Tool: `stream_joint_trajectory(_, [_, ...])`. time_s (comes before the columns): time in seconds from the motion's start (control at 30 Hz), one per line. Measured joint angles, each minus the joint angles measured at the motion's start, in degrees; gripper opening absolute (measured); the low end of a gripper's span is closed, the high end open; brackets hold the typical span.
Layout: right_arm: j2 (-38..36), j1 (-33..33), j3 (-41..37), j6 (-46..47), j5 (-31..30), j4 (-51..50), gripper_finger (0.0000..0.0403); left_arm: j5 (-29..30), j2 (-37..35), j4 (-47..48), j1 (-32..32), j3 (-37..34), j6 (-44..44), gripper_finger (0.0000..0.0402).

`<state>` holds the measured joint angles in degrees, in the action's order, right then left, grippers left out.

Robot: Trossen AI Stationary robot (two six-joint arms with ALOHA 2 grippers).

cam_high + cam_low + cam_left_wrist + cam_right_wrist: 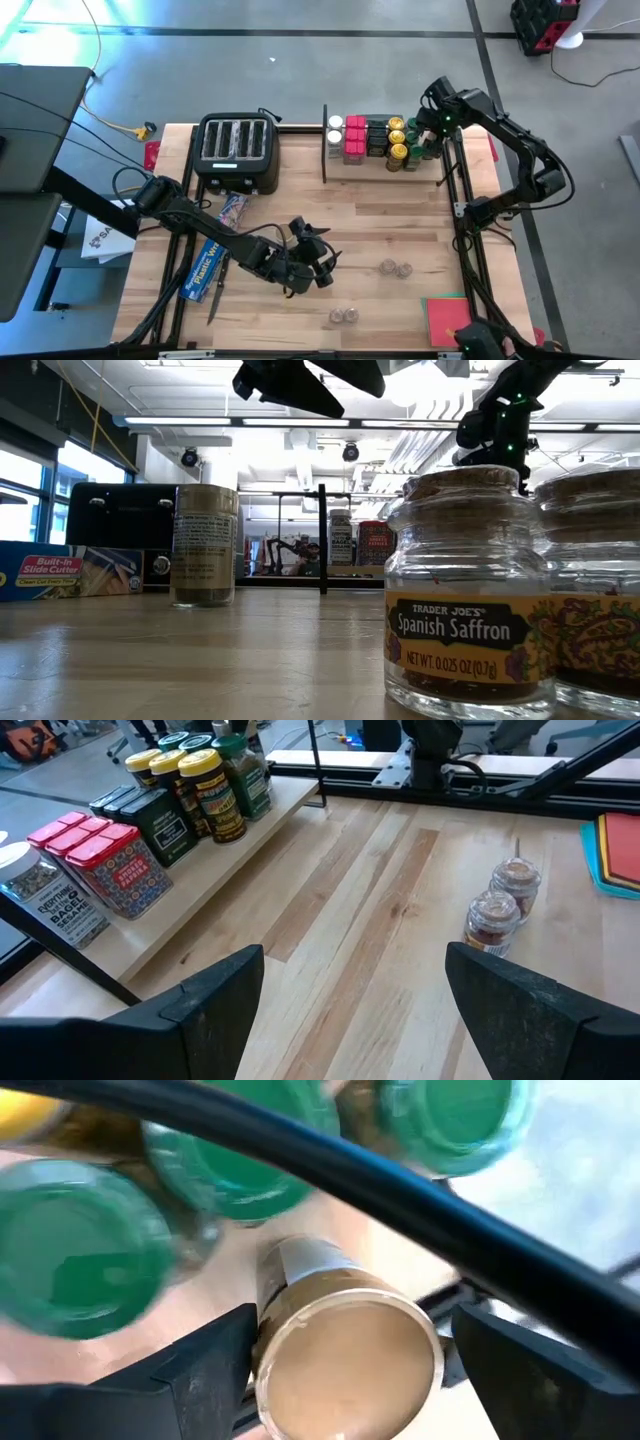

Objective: Shelf spices
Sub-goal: Put the top right brown seasoning bottle on the shelf

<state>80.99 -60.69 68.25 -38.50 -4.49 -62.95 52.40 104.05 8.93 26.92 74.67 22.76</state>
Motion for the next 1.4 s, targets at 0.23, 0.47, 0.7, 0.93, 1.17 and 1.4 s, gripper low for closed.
stream_joint_trajectory(0.23, [0.0, 0.1, 0.0, 0.1, -3.3, 2.8, 0.0328, 0.0, 0.0, 0.0, 0.0, 0.0, 0.0, 0.0307])
stream_joint_trajectory(0.47, [-0.1, 2.6, 0.0, -0.4, -7.7, 3.3, 0.0328, 0.0, 0.0, 0.0, -0.1, 0.0, 0.0, 0.0307])
stream_joint_trajectory(0.7, [-3.2, 5.7, 3.3, -0.3, -8.1, 3.7, 0.0328, 0.0, 0.0, -0.1, -0.1, 0.0, 0.0, 0.0307])
stream_joint_trajectory(0.93, [-3.9, 7.1, 12.5, 7.2, -10.4, -7.4, 0.0303, -0.2, 0.0, -1.8, -0.1, 0.0, -1.2, 0.0307])
stream_joint_trajectory(1.17, [-2.4, 4.9, 13.5, 18.3, -8.9, -14.4, 0.0156, -1.1, 0.0, -3.3, -0.3, 0.0, -2.9, 0.0307])
stream_joint_trajectory(1.4, [2.1, 4.0, 13.4, 23.3, -8.3, -12.9, 0.0013, -1.3, 0.0, -3.3, -0.3, 0.0, -2.9, 0.0307])
